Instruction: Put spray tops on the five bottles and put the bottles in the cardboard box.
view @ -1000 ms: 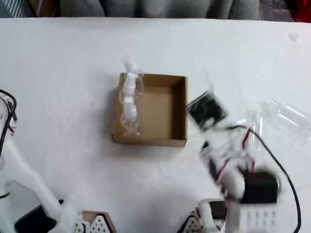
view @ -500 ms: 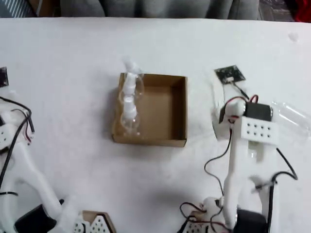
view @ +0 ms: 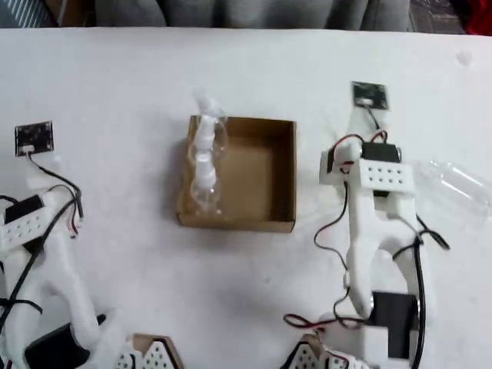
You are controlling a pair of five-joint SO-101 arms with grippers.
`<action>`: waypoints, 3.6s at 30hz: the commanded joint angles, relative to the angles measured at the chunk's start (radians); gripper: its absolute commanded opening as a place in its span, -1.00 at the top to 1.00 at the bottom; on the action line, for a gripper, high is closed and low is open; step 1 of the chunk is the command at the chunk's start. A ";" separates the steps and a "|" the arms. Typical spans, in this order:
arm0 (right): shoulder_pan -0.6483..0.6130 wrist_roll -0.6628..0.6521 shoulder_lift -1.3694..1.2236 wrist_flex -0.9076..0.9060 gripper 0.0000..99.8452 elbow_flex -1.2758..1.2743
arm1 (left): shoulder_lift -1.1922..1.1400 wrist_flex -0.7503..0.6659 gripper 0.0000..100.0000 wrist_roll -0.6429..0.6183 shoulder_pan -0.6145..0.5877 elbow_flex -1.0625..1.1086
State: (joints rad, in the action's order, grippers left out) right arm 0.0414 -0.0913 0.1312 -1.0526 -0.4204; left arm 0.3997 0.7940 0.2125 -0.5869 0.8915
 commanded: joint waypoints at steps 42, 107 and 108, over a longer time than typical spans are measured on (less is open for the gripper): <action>-0.107 -0.170 -0.148 -0.671 0.97 0.749 | -0.002 -0.153 0.95 -0.175 -0.090 0.028; 0.292 -0.621 0.581 -0.456 0.96 -0.189 | 0.340 0.321 0.95 0.393 0.229 -0.075; 0.344 -0.647 0.581 -0.440 0.96 -0.199 | 0.384 0.384 0.95 0.459 0.277 -0.074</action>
State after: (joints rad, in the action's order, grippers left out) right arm 0.1964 -0.6682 0.6958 -1.5298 -0.6536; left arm 0.6391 1.0288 0.4795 -0.4304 0.8777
